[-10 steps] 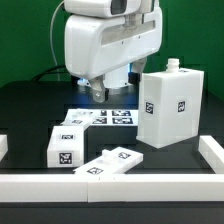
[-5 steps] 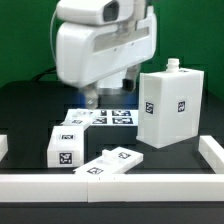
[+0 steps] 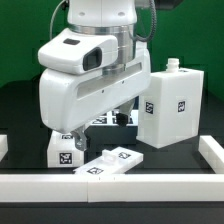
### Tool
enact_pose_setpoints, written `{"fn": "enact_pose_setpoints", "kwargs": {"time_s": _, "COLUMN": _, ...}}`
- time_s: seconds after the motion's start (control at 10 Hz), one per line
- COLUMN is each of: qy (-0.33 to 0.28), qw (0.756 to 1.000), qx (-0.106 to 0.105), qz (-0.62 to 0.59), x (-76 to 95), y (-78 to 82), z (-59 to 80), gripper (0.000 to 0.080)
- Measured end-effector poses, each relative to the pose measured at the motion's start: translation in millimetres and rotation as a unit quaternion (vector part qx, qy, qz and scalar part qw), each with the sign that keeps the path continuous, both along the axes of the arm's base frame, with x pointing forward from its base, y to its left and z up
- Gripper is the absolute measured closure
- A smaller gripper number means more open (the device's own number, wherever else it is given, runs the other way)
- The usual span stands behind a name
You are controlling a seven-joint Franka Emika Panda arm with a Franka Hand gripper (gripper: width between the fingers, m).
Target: Assemble cabinet
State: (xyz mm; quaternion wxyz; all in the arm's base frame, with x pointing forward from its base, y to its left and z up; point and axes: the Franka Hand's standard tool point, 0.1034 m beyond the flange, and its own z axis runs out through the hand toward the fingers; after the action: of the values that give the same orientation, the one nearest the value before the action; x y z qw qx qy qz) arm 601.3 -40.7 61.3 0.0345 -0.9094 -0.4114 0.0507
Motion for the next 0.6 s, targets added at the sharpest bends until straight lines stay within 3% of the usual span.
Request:
{"fn": "enact_pose_setpoints", "kwargs": {"time_s": 0.3, "qy": 0.000, "qw": 1.000, "qx": 0.000, "qz": 0.000, "x": 0.0, "y": -0.2, "z": -2.4, "gripper": 0.0004}}
{"fn": "enact_pose_setpoints", "kwargs": {"time_s": 0.6, "qy": -0.017, "qw": 1.000, "qx": 0.000, "qz": -0.002, "x": 8.1, "y": -0.1, "z": -24.6, "gripper": 0.0004}}
